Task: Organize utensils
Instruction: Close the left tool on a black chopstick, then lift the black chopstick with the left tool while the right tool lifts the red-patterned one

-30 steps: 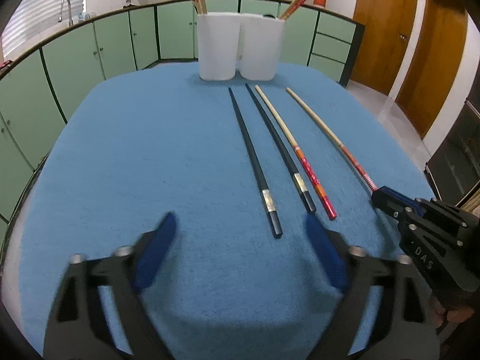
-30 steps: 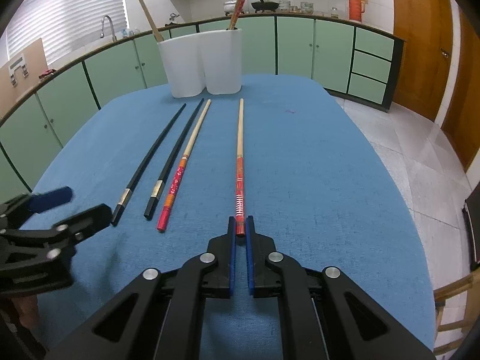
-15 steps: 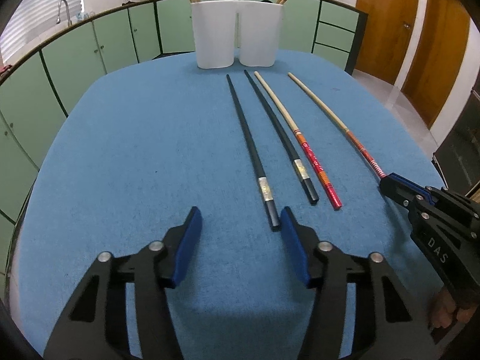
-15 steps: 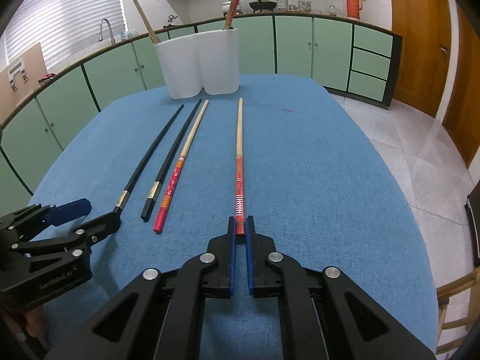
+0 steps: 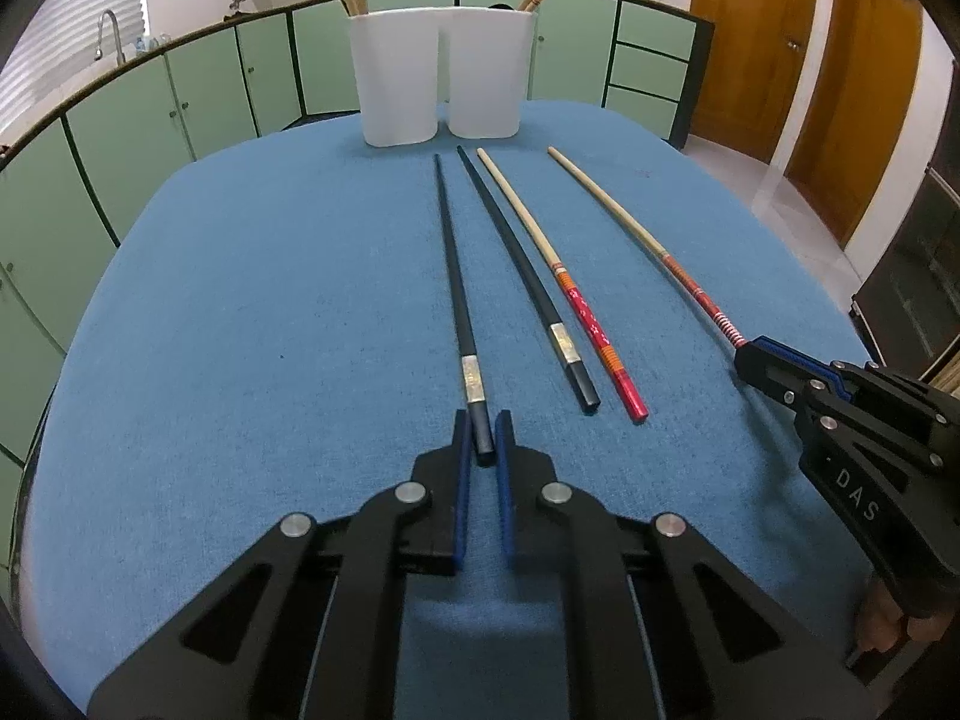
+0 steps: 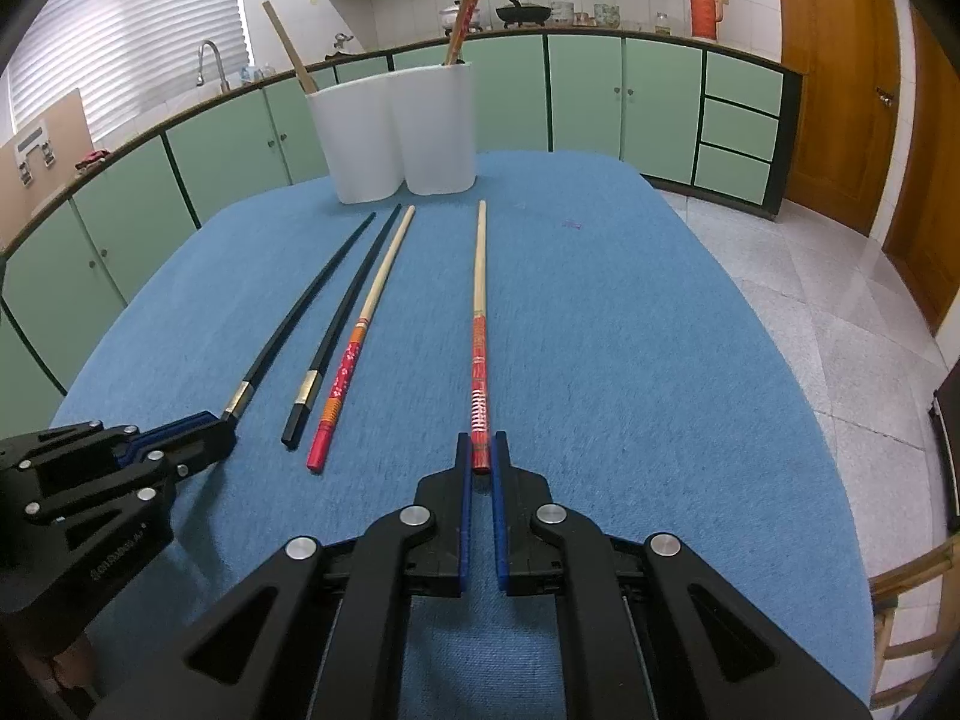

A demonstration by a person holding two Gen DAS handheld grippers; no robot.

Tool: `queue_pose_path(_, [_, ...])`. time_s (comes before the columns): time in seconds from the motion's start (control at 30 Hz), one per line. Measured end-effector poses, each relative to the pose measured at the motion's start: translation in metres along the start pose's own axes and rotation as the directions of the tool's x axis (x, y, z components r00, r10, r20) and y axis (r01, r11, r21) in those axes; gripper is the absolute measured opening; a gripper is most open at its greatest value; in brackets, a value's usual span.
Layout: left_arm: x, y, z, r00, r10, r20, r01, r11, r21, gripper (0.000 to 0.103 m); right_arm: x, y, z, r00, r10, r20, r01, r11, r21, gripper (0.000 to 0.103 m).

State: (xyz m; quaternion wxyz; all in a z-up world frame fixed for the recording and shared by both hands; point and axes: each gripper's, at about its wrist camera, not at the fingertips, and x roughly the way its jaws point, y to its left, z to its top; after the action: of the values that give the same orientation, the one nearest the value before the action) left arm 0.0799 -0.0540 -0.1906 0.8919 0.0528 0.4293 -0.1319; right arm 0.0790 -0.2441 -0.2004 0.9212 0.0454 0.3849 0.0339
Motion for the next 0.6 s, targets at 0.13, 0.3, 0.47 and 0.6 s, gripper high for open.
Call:
queue_pose_path(0.13, [-0.012, 0.002, 0.003, 1.000, 0.013, 0.027, -0.013, 1.000, 0.016, 0.006, -0.008, 0.002, 0.003, 1.000, -0.009, 0.022, 0.009, 1.000, -0.013, 0.006])
queue_pose_path(0.3, [-0.036, 0.003, 0.012, 0.995, 0.032, 0.091, -0.035, 0.999, 0.036, 0.006, -0.023, 0.000, 0.013, 0.998, -0.016, 0.058, 0.017, 1.000, -0.023, 0.006])
queue_pose_path(0.47, [-0.061, 0.006, 0.026, 0.987, 0.038, 0.157, -0.045, 0.998, 0.041, 0.006, -0.045, 0.000, 0.030, 0.993, -0.008, 0.118, 0.011, 0.999, -0.031, 0.006])
queue_pose_path(0.6, [-0.082, 0.009, 0.040, 0.977, 0.036, 0.210, -0.046, 0.998, 0.040, 0.006, -0.061, 0.000, 0.047, 0.986, 0.000, 0.165, 0.006, 0.999, -0.033, 0.006])
